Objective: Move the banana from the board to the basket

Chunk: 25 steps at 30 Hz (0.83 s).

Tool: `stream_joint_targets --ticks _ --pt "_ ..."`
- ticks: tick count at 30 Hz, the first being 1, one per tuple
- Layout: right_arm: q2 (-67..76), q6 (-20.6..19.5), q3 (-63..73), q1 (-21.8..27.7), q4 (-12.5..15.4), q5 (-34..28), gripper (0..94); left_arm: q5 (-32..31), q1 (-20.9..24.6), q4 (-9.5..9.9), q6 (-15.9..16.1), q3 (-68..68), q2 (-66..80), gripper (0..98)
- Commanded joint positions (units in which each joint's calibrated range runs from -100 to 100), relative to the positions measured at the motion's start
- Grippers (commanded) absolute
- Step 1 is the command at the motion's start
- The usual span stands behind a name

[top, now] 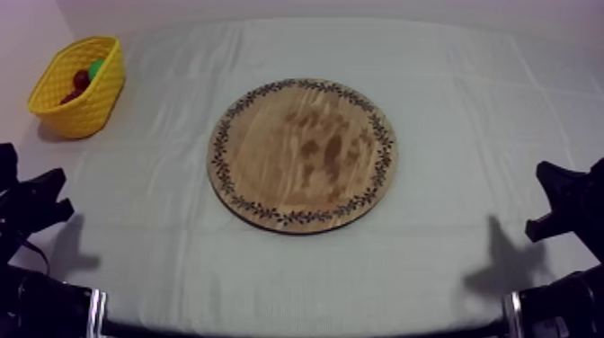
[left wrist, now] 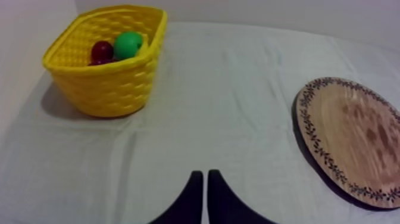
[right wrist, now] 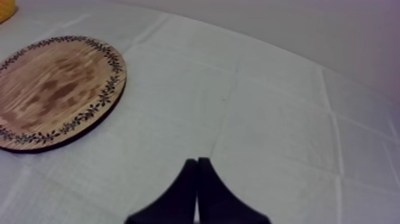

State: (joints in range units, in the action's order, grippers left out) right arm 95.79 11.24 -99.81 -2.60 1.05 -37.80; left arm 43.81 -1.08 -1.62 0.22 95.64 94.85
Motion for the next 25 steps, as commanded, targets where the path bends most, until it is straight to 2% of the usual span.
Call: stream_joint_targets --ticks 1,25 --pt "-0.03 0.01 0.03 -0.01 0.00 -0.02 0.2 0.08 0.19 0.27 -0.22 0.23 1.95 0.1" --pt "-0.03 0.01 0.03 -0.01 0.00 -0.02 0.2 1.07 0.03 1.00 -2.08 0.23 4.90 0.1"
